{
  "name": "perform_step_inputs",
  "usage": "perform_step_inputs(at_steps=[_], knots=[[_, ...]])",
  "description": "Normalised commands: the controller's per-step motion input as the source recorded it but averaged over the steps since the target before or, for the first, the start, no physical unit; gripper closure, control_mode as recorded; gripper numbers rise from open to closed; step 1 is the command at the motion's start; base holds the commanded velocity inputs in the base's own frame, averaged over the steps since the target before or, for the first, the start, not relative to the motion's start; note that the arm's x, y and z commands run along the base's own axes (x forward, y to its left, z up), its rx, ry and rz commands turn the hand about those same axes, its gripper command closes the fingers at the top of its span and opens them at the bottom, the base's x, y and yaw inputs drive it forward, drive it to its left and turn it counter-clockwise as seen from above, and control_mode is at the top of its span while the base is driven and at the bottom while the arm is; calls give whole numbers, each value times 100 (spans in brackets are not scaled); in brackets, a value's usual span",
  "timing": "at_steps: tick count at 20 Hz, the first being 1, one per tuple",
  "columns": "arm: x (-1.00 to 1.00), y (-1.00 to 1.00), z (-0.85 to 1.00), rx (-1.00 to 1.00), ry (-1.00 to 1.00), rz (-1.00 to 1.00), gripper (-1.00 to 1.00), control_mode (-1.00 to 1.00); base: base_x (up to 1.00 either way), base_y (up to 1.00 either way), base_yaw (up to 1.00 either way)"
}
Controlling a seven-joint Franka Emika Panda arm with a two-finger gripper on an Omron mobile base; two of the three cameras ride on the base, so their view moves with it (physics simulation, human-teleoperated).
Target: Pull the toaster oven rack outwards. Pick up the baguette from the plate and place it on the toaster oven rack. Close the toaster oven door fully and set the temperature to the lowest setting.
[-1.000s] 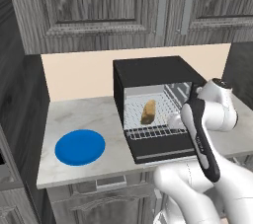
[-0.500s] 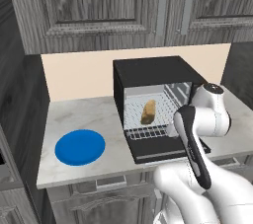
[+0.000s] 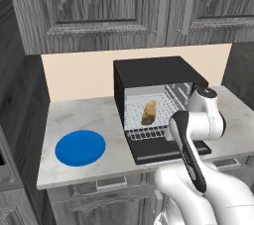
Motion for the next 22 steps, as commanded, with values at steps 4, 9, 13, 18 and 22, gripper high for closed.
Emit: perform_step_inputs(at_steps=[4, 9, 13, 18, 22], knots=[[2, 0, -6, 0, 0, 0, -100, -100, 0, 0, 0], [13, 0, 0, 0, 0, 0, -100, -100, 0, 0, 0], [32, 0, -6, 0, 0, 0, -100, -100, 0, 0, 0], [29, 0, -1, 0, 0, 0, -100, -100, 0, 0, 0], [28, 0, -8, 0, 0, 0, -100, -100, 0, 0, 0]])
